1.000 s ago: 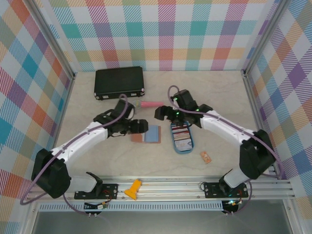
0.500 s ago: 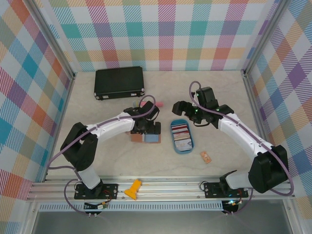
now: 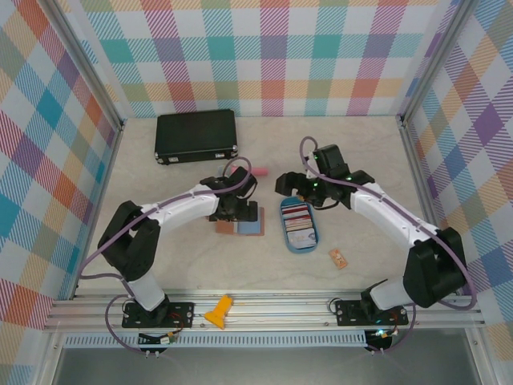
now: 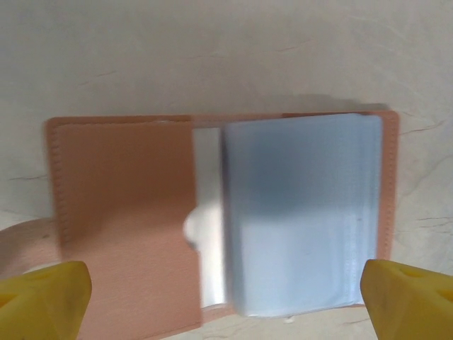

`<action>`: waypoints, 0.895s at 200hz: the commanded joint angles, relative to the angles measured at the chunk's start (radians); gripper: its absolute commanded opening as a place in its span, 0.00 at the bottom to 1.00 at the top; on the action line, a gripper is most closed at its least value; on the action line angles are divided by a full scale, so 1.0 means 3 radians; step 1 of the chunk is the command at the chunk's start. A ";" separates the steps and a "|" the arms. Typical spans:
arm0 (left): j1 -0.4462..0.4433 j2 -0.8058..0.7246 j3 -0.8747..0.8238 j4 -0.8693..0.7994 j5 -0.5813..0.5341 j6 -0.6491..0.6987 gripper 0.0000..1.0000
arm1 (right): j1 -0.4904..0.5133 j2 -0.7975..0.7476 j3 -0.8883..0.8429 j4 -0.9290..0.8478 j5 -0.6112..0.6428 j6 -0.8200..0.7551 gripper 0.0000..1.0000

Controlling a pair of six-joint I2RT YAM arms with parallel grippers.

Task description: Put the credit cards into the card holder

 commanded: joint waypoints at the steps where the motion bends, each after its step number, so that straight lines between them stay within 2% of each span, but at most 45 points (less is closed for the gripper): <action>1: 0.0163 -0.0273 -0.0160 -0.0076 0.0110 0.0124 0.95 | 0.0257 0.0159 0.0221 -0.0005 0.0084 0.0046 0.91; 40: 0.0395 -0.0470 -0.0437 0.0139 0.0500 0.0281 0.86 | 0.0690 0.0560 0.0490 0.0017 0.0450 0.0341 0.90; 57: 0.0496 -0.0496 -0.0489 0.0142 0.0536 0.0374 0.78 | 0.0805 0.0752 0.0592 0.0069 0.0543 0.0493 0.89; 80: 0.0667 -0.0520 -0.0522 0.0088 0.0563 0.0536 0.76 | 0.0939 0.1016 0.0800 0.0009 0.0690 0.0598 0.89; 120: 0.0844 -0.0530 -0.0628 0.0139 0.0802 0.0747 0.74 | 0.1044 0.1365 0.1011 0.0036 0.0752 0.0776 0.89; 179: 0.0928 -0.0390 -0.0808 0.0355 0.0986 0.0806 0.63 | 0.1096 0.1745 0.1287 -0.0029 0.0749 0.0850 0.89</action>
